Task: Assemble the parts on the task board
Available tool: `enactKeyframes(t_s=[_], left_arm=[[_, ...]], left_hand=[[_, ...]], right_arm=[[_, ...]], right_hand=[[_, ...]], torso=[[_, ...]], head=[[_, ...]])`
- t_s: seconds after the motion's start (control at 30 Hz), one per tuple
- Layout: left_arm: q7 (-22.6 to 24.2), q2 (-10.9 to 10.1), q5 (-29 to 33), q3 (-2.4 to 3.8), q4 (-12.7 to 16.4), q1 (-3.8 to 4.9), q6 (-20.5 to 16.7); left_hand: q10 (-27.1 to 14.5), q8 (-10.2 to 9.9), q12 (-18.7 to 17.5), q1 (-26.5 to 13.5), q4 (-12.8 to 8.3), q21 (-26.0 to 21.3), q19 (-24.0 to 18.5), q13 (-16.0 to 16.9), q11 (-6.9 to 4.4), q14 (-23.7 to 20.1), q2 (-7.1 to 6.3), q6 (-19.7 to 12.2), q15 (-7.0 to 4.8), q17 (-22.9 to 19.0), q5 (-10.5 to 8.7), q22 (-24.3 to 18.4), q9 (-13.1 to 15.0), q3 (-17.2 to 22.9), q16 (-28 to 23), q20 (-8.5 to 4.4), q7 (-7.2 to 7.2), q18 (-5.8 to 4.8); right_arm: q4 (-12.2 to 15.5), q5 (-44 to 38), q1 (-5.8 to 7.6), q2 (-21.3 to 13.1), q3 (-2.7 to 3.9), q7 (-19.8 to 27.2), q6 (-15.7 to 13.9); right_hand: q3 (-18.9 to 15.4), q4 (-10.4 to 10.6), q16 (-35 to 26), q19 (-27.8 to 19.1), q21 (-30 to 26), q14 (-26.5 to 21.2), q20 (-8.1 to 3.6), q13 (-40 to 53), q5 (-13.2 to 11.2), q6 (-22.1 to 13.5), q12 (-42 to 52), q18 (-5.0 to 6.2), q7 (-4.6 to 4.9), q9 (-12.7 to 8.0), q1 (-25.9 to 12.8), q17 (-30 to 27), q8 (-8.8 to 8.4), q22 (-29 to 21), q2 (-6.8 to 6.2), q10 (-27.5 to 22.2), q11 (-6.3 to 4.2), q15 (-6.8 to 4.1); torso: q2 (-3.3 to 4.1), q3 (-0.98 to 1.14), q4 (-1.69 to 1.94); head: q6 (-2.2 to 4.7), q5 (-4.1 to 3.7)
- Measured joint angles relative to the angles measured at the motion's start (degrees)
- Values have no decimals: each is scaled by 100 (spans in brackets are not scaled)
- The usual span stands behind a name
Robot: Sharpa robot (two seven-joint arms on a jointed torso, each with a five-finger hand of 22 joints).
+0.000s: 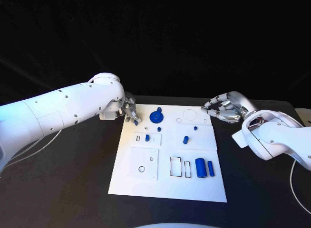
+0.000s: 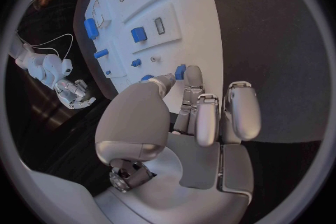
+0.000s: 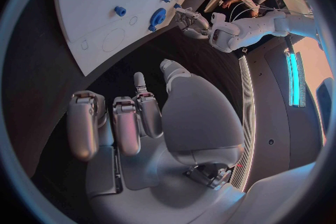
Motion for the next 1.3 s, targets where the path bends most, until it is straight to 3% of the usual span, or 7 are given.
enactKeyframes(t_s=[0.43, 0.63, 0.77, 0.8, 1.1, 1.13, 1.3], left_arm=[[-2, 11, 16, -8, -12, -2, 12], [-2, -25, 71, -10, 11, -5, -13], [-1, -101, 145, -11, 91, -7, -89], [2, -139, 183, -11, 137, -8, -138], [28, -596, 623, -3, 770, -4, -678], [30, -646, 664, -2, 842, -4, -737], [46, -915, 819, -1, 1270, -8, -1045]], left_hand=[[62, 146, 0, 561, -339, 18, 21, -57, -40, -1, -56, -31, -41, 0, -8, 52, -38, 644, 44, -21, -12, 0], [227, 342, 103, 675, -95, 46, 21, 39, -58, -1, -108, -73, -41, 0, 31, 93, -37, 889, 44, -21, -13, 0], [323, 517, 238, 545, -3, 80, 21, 178, -71, -1, -246, -75, -41, 0, 99, 122, -31, 993, 44, -21, -10, 1], [339, 526, 265, 503, -186, 84, 21, 209, -71, -1, -280, -76, -41, 0, 103, 126, -26, 1183, 44, -21, -10, 0], [597, 584, 522, 225, -174, 84, 41, 546, -121, -1, -476, 40, -81, 0, 350, 162, -8, 1297, 44, -41, -80, 0], [607, 583, 549, 203, -406, 97, 41, 570, -130, -1, -497, 40, -81, 0, 350, 170, 35, 1529, 44, -41, -80, 0], [697, 616, 633, 113, -406, 125, 61, 673, -163, -4, -542, 66, -118, 0, 515, 209, 36, 1531, 44, -61, -65, 0]], right_arm=[[4, -20, 0, -3, 0, 1, 0], [5, -26, 0, -4, 0, 2, -1], [4, -29, 0, -6, 0, 3, -1], [4, -30, 0, -7, 0, 3, -1], [4, -35, 0, -25, 0, 4, -2], [4, -35, 0, -26, 0, 4, -2], [6, -37, 0, -32, 0, 5, -3]], right_hand=[[0, 0, 0, 0, 0, 0, 0, -1, 0, 0, 0, 0, 0, -1, 1, -1, 22, 4, -1, 0, 0, 0], [0, 0, 0, 0, 0, 0, 0, -1, 0, 0, 0, 0, 0, -1, 1, -1, 22, 4, -1, 0, 0, 0], [0, 0, 0, 0, 0, 0, 0, -2, 0, 0, 0, 0, 0, -1, 1, -1, 22, 4, -1, 0, 0, 0], [0, 0, 0, 0, 0, 0, 0, -2, 0, 0, 0, 0, 0, -1, 1, -1, 22, 3, -1, 0, 0, 0], [0, 0, 0, 0, 0, 0, 0, -2, 0, 0, 0, 0, 0, -2, 1, -1, 22, 3, -1, 0, 0, 0], [0, 0, 0, 0, 0, 0, 0, -2, 0, 0, 0, 0, 0, -2, 1, -2, 22, 3, -1, 0, 0, 0], [0, 0, 0, 0, 0, 0, 0, -2, 0, 0, 0, 0, 0, -2, 1, -2, 22, 2, -1, 0, 0, 0]], torso=[[-2, 1, 4], [-4, 1, 3], [-7, 3, 3], [-8, 4, 4], [-20, 8, 9], [-21, 8, 10], [-21, 7, 13]], head=[[-23, -8], [-24, -8], [-24, -2], [-24, -1], [-15, 14], [-15, 16], [-19, 30]])
